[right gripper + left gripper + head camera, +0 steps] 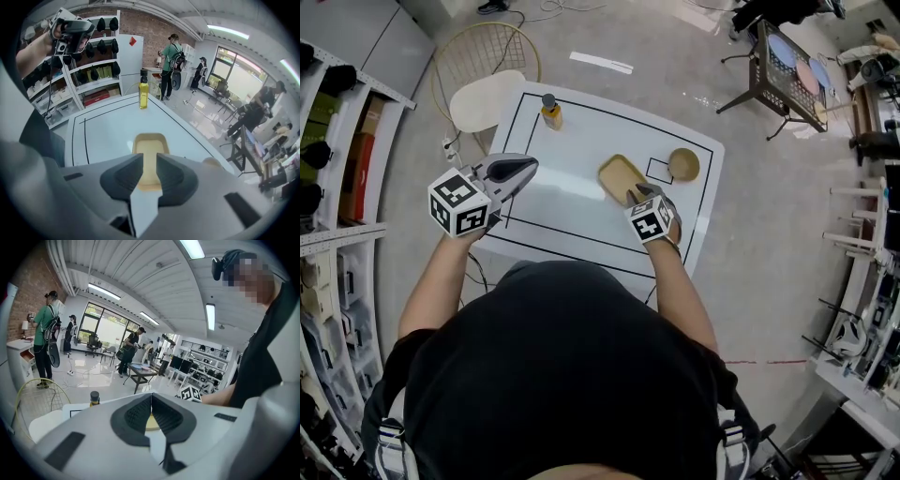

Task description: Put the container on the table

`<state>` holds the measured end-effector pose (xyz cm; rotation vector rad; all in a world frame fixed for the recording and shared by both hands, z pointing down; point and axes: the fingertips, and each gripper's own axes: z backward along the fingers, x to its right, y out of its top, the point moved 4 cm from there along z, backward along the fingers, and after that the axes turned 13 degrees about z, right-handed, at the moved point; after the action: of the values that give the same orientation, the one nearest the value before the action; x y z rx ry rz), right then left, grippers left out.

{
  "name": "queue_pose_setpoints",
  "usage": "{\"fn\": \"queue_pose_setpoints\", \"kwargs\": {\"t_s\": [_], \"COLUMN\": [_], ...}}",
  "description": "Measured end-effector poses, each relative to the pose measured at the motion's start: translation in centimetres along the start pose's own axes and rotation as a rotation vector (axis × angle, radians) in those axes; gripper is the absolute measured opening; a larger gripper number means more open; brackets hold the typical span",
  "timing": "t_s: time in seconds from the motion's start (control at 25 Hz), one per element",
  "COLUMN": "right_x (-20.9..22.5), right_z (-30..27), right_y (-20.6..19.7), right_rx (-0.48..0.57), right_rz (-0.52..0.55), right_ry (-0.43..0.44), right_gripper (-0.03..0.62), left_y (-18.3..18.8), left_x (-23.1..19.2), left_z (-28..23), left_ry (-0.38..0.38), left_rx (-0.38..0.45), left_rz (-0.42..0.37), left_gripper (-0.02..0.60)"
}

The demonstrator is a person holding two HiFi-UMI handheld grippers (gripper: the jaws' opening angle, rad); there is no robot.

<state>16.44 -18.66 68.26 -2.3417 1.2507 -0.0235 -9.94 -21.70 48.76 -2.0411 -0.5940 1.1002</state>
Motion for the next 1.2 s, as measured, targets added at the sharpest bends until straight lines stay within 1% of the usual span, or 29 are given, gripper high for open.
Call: {"fn": "queue_pose_setpoints", "kwargs": {"t_s": [0.2,0.48,0.72,1.2], "right_x": [1.5,2.7,3.3,3.5], "right_z": [2.0,5.2,8.1,12.5], "right_y": [-0.5,-0.6,-0.5,0.5], "right_rx": [0.025,0.111,0.173,0.257], "right_rz": [-0.040,-0.114,-0.163,-0.184], "right_ry": [-0.044,-0.096,-0.127,-0.163], "right_gripper": [0.091,0.091,0.089,0.086], "left_y": [-0.1,-0.2,-0.4,-0.7], "left_x": [1.3,2.8,4.7,7.4], "left_z": [0.5,1.3,1.3,2.4], "left_ry": [0.000,0.001,-0.016,-0.015], "left_rx": [0.009,0.018,0.024,0.045], "left_rz": [-0.012,-0.034,-0.055,-0.081], "left_gripper": [0.008,0.008,0.008,0.008]}}
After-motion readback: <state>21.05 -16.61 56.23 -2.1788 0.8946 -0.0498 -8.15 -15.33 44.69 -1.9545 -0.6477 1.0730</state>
